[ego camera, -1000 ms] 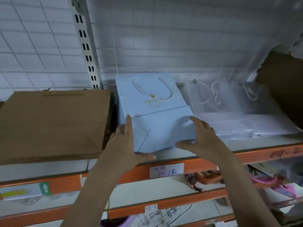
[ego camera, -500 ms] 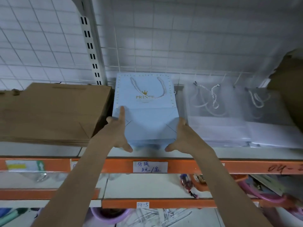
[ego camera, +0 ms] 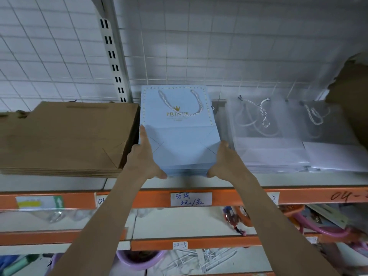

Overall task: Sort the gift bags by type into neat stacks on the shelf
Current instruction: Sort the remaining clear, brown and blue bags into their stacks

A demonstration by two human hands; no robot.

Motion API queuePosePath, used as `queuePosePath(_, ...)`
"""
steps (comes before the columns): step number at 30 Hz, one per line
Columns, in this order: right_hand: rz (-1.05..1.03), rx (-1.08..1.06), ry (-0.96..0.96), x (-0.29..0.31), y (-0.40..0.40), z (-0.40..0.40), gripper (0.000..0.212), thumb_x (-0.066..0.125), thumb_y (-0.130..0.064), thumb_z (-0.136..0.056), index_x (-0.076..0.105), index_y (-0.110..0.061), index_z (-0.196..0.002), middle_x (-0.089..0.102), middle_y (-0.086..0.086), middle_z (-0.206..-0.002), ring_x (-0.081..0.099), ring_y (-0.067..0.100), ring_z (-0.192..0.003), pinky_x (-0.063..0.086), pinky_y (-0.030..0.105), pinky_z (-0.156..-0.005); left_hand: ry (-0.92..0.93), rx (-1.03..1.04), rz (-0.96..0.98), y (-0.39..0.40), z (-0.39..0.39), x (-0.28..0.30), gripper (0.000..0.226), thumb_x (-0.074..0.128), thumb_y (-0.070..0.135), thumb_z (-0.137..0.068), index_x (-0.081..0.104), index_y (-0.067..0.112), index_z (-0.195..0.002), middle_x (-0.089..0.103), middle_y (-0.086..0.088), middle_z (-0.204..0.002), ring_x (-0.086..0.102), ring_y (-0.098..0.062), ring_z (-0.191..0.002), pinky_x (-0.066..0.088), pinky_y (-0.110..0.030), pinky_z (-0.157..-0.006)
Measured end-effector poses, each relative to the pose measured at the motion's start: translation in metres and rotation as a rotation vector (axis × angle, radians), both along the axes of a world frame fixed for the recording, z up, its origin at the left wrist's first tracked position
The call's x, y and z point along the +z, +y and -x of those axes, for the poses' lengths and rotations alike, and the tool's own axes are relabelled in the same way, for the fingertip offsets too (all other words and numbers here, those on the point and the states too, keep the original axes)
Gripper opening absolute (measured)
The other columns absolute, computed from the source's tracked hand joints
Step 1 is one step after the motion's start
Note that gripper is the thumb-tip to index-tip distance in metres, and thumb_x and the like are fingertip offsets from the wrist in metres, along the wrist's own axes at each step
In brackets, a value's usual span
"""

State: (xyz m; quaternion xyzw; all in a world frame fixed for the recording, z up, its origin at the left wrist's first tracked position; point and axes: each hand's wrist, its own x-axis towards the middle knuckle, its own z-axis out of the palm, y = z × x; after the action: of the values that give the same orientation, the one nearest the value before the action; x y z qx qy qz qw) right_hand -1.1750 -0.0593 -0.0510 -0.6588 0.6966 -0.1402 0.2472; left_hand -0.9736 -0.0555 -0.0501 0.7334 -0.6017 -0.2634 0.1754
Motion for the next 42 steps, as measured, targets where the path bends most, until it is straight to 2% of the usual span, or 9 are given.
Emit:
queuePosePath(5,-0.053,-0.044,0.073,0.004,-0.007,0.004,0.059,0.084,-0.012,-0.059,0.055,0.0,-0.109,0.062,0.011,-0.103,0.059,0.026,-0.094,0.052,0.03,-0.076,-0.025,0.074,-0.014,0.0,0.005,0.003,0.117,0.093,0.019,-0.044,0.02,-0.002,-0.132,0.051,-0.017,-0.115,0.059,-0.033,-0.098,0.053,-0.039,-0.075)
queuePosePath(10,-0.041,-0.132,0.104,0.008,0.001,0.005,0.045,0.085,-0.021,-0.062,0.054,-0.005,-0.091,0.054,0.006,-0.084,0.052,0.022,-0.076,0.042,0.024,-0.067,-0.087,0.061,-0.019,0.001,0.0,0.006,0.088,0.093,0.033,-0.043,0.043,-0.002,-0.107,0.052,-0.005,-0.081,0.052,-0.017,-0.063,0.036,-0.022,-0.044)
queuePosePath(15,-0.032,-0.09,0.061,0.004,0.006,0.003,0.05,0.079,-0.009,-0.067,0.052,0.003,-0.108,0.051,0.008,-0.087,0.051,0.024,-0.08,0.044,0.028,-0.069,-0.056,-0.003,-0.089,0.0,-0.003,0.005,0.103,0.09,0.019,-0.053,0.022,-0.002,-0.128,0.048,-0.018,-0.116,0.054,-0.031,-0.101,0.049,-0.036,-0.077)
queuePosePath(22,-0.002,-0.124,0.017,-0.002,0.01,-0.006,0.058,0.068,0.003,-0.074,0.032,0.004,-0.12,0.039,0.007,-0.092,0.04,0.02,-0.084,0.036,0.025,-0.062,-0.008,-0.036,-0.06,0.008,-0.003,0.001,0.123,0.075,-0.001,-0.071,-0.025,0.009,-0.142,0.048,-0.006,-0.087,0.05,-0.017,-0.068,0.045,-0.029,-0.071)
queuePosePath(25,-0.004,-0.146,-0.014,-0.004,0.012,-0.005,0.057,0.067,0.004,-0.074,0.032,0.003,-0.118,0.041,0.006,-0.091,0.042,0.021,-0.082,0.032,0.022,-0.049,-0.001,-0.051,-0.003,0.013,-0.005,-0.005,0.119,0.073,0.003,-0.075,-0.023,0.011,-0.143,0.052,-0.013,-0.102,0.051,-0.019,-0.077,0.044,-0.029,-0.074)
queuePosePath(28,0.003,-0.157,-0.022,-0.005,0.014,-0.007,0.055,0.066,0.004,-0.075,0.032,0.003,-0.118,0.042,0.008,-0.092,0.042,0.021,-0.081,0.038,0.025,-0.06,0.004,-0.051,0.045,0.017,-0.007,-0.008,0.115,0.073,0.006,-0.076,-0.019,0.011,-0.145,0.049,-0.018,-0.119,0.053,-0.028,-0.099,0.046,-0.035,-0.084)
queuePosePath(34,0.016,-0.188,-0.068,-0.007,0.018,-0.013,0.055,0.065,0.007,-0.076,0.032,0.003,-0.119,0.039,0.001,-0.078,0.04,0.009,-0.065,0.032,0.017,-0.044,-0.011,-0.046,0.1,0.01,-0.014,-0.013,0.097,0.066,-0.003,-0.078,-0.005,0.009,-0.144,0.049,-0.015,-0.109,0.048,-0.021,-0.086,0.05,-0.035,-0.077)
queuePosePath(38,0.004,-0.189,-0.132,-0.007,0.023,-0.016,0.068,0.077,-0.002,-0.07,0.031,0.001,-0.119,0.044,0.009,-0.097,0.045,0.021,-0.087,0.038,0.026,-0.065,0.001,-0.056,0.04,0.003,-0.016,-0.018,0.096,0.064,-0.002,-0.078,-0.006,0.012,-0.142,0.049,-0.018,-0.111,0.052,-0.032,-0.102,0.05,-0.045,-0.087)
queuePosePath(42,0.022,-0.221,-0.168,-0.007,0.026,-0.016,0.066,0.075,-0.001,-0.07,0.03,0.0,-0.118,0.044,0.009,-0.096,0.045,0.022,-0.085,0.038,0.028,-0.068,0.008,-0.014,0.005,0.006,-0.008,-0.023,0.096,0.063,0.0,-0.078,-0.007,0.018,-0.141,0.038,-0.022,-0.125,0.04,-0.037,-0.116,0.041,-0.045,-0.096)
